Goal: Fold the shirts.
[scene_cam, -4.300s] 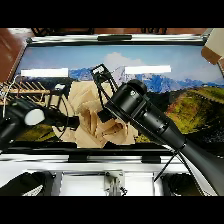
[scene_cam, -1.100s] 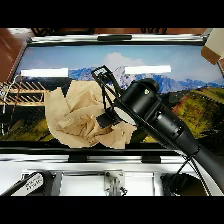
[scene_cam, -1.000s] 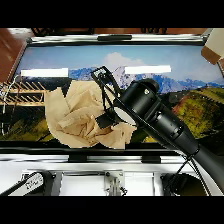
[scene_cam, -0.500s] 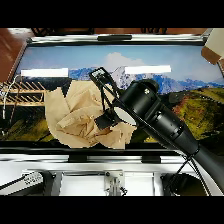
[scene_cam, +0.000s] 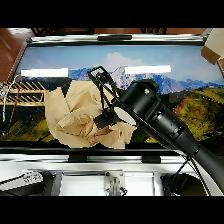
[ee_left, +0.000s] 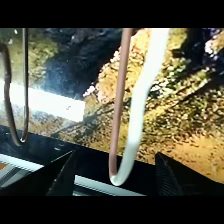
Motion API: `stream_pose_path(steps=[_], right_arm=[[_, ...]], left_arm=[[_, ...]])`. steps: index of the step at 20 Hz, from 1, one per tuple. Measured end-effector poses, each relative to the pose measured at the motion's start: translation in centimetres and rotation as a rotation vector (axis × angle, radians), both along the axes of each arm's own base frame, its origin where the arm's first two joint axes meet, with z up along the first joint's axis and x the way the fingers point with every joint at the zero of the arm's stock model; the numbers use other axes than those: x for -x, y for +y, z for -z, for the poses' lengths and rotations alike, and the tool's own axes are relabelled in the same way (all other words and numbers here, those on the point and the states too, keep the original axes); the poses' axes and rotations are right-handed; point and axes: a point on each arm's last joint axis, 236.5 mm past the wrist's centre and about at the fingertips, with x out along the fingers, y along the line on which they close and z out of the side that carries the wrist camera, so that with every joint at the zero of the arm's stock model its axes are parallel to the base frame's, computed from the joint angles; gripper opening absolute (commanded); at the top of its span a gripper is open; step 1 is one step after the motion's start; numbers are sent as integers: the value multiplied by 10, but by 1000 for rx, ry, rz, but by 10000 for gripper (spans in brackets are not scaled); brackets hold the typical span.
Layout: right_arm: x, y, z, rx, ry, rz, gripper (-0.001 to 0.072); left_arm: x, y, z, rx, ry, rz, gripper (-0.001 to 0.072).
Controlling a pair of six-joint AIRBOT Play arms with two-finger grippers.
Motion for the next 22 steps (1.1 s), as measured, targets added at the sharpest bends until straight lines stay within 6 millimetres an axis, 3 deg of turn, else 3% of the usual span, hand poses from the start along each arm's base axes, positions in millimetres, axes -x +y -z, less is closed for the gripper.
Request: stream_pose_path(steps=[12,14,22], right_arm=[[-2,3,-2,-15,-9,-3,74],[-2,4,-2,-15,-9,-3,73],[-2,3,-2,-15,-11,-3,74]], left_arm=[[-1,1,17,43,-6,-28,531],[-1,1,20,46,-3,-28,409],[5,9,29,20,37,-7,385]])
